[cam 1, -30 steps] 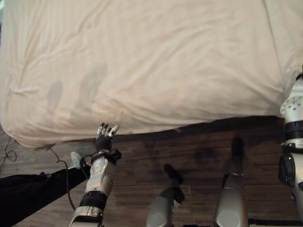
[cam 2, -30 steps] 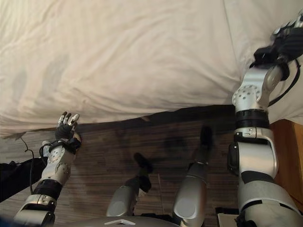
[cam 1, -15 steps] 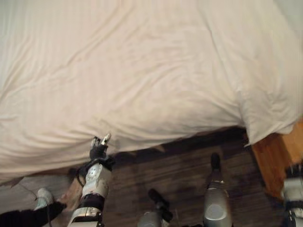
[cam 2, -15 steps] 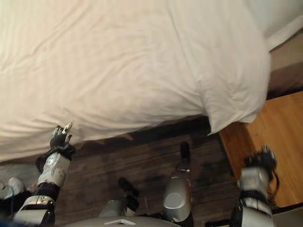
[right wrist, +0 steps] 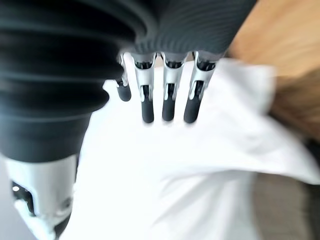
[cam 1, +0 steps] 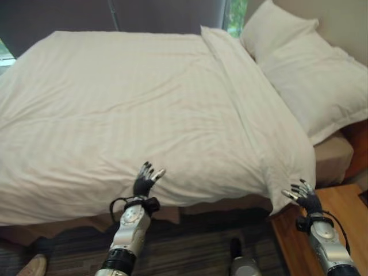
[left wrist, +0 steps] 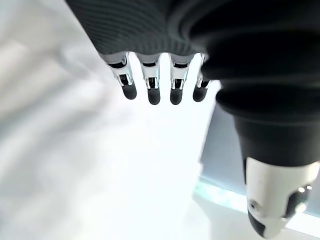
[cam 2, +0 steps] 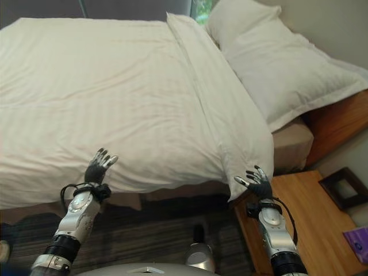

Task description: Making the bed.

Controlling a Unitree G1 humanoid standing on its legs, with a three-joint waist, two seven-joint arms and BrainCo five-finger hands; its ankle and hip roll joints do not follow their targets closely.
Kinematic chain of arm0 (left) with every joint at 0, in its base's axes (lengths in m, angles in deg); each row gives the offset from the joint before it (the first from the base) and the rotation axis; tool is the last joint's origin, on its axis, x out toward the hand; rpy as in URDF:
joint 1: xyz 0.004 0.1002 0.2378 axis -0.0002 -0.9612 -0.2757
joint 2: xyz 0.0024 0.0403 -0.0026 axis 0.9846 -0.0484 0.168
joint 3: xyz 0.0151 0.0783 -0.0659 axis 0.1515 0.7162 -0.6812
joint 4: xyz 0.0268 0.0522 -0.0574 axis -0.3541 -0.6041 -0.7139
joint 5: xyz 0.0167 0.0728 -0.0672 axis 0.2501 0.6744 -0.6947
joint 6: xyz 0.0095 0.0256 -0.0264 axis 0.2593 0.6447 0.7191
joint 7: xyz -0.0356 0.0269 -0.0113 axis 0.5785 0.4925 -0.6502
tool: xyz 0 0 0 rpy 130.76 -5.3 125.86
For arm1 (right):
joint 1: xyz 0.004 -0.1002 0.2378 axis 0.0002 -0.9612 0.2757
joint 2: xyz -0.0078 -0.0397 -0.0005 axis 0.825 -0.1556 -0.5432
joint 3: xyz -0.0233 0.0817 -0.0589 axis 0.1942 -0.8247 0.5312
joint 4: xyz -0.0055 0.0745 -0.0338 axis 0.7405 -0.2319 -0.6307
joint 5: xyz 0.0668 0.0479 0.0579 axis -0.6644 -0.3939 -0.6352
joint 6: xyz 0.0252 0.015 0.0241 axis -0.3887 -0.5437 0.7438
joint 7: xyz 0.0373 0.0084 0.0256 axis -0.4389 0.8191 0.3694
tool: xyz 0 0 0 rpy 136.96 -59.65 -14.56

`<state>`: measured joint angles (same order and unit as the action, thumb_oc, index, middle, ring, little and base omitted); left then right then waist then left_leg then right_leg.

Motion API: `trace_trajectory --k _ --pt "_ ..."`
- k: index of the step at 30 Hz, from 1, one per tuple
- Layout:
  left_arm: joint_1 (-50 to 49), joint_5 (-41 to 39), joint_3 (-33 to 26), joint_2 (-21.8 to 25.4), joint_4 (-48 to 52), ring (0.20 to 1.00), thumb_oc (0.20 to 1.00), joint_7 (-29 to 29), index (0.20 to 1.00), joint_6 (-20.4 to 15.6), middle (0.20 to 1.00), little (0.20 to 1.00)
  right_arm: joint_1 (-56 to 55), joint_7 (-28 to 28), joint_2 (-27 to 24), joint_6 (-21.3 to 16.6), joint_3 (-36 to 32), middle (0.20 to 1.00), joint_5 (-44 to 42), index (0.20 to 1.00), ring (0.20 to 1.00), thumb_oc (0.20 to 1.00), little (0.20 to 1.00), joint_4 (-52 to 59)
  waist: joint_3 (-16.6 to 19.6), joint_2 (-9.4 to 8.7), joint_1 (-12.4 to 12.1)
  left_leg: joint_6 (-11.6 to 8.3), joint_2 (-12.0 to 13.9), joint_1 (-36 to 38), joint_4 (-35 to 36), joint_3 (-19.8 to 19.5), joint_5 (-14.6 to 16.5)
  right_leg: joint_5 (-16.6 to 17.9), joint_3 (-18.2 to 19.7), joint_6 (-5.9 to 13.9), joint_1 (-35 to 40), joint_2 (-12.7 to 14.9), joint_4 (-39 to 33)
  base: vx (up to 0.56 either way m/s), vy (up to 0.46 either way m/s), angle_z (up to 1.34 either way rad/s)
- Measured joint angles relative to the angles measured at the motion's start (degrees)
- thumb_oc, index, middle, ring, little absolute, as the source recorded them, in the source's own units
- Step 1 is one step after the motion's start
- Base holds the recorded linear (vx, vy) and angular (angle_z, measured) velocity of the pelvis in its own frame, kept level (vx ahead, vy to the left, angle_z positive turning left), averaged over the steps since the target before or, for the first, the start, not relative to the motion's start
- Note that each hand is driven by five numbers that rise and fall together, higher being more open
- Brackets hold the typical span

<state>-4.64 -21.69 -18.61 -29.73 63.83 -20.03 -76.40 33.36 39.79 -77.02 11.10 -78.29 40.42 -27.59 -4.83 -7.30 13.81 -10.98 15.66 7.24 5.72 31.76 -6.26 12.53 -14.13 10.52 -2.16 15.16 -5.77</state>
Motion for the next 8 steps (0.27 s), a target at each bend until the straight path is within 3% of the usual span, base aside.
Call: trace_trajectory --k 4,8 --pt "-1.5 1.5 1.0 -0.4 6.9 1.0 1.0 -3.1 1.0 1.0 1.0 1.0 1.1 -1.2 0.6 -0.2 1.4 1.0 3.4 1.0 1.0 1.0 1.0 5.8 2.2 -1.29 -1.5 0.03 0.4 0.1 0.0 -1.3 0.0 -0.6 -1.4 0.1 1.4 -0.2 0.0 0.01 0.023 0.15" --pt "-5.2 3.7 -3.0 0.2 8.6 1.0 1.0 -3.8 1.0 1.3 1.0 1.0 0.7 -1.6 1.3 -1.4 1.6 1.0 3.9 1.0 1.0 1.0 1.0 8.0 3.0 -1.05 -2.3 0.21 0.5 0.0 0.0 -2.3 -0.1 -0.7 -2.1 0.26 1.8 -0.2 0.0 0.01 0.005 0.09"
